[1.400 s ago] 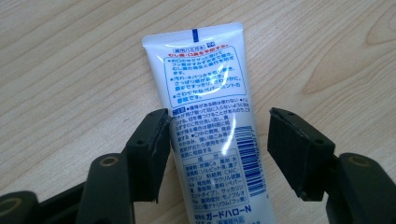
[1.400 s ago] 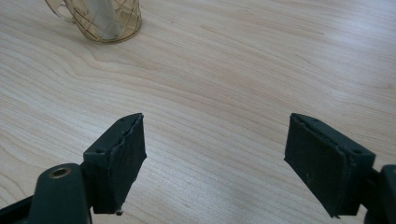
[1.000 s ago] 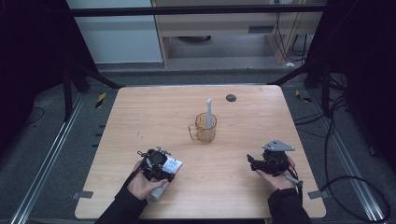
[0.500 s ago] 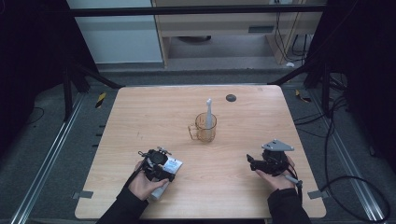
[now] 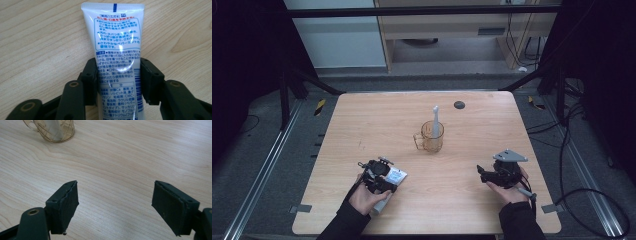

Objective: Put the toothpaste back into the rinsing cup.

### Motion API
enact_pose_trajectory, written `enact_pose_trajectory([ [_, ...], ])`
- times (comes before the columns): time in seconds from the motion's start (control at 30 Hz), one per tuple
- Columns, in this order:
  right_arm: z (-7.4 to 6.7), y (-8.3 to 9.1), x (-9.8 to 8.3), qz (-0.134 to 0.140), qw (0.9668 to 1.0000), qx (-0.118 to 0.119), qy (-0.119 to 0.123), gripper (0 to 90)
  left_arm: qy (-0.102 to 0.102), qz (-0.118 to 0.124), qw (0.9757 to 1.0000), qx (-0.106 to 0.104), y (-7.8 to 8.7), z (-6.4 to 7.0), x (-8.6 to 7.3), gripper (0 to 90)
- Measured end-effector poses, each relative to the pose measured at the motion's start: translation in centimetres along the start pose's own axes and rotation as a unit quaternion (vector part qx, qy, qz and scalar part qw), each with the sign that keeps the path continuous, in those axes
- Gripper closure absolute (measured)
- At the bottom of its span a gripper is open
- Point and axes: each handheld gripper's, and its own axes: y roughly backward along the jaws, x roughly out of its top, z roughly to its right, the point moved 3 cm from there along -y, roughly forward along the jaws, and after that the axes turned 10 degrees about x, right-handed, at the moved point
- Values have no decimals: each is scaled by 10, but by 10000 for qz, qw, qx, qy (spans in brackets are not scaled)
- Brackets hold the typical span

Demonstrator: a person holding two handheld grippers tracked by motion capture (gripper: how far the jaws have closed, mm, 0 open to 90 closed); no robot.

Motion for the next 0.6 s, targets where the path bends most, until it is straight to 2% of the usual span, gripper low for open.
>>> enact_pose_trajectory([
  [0.23, 0, 1, 0, 8, 10000, 6, 0, 210, 2, 90, 10000, -37, 5, -1, -1, 642],
  [0.4, 1, 1, 0, 10, 10000, -10, -10, 210, 15, 173, 9998, -132, 6, -3, -2, 677],
  [0.47, 2, 1, -1, 11, 10000, -16, -17, 210, 43, 229, 9994, -258, 8, -4, -2, 684],
  [0.6, 3, 2, -1, 6, 10000, -29, -39, 210, 111, 451, 9985, -291, 17, -8, 0, 692],
])
